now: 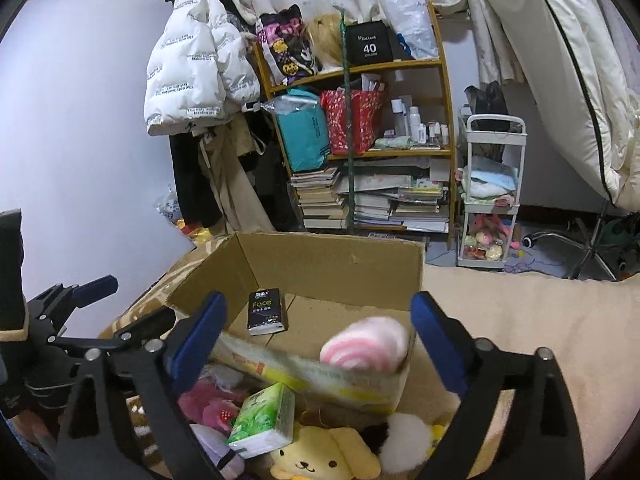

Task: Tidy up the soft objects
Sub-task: 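Grasp the white-haired doll with the left tool while the right tool grasps the green tissue pack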

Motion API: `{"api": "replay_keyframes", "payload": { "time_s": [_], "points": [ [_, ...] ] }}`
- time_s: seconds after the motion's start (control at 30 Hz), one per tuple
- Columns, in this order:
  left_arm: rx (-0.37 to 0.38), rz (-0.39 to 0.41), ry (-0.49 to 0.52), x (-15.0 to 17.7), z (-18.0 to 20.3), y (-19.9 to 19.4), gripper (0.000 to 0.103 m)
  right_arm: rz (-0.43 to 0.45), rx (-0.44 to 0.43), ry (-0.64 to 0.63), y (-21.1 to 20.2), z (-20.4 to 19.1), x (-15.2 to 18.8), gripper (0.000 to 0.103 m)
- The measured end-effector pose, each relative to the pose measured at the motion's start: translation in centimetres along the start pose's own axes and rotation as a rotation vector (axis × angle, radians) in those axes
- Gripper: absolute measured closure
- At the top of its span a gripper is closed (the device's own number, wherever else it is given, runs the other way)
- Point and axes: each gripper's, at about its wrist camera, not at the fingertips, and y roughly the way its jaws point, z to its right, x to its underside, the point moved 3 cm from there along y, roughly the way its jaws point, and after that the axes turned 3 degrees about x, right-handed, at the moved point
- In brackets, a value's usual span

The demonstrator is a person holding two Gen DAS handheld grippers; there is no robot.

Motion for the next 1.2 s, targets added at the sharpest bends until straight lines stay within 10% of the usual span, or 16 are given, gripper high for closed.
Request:
{"api": "replay_keyframes", "payload": {
  "time_s": [1.2],
  "points": [
    [0.048,-0.158,-0.061,7.1,1.5,-4.6,0.009,-0.155,-0.009,0.032,-4.6,-1.7,4.2,0.001]
  ]
}}
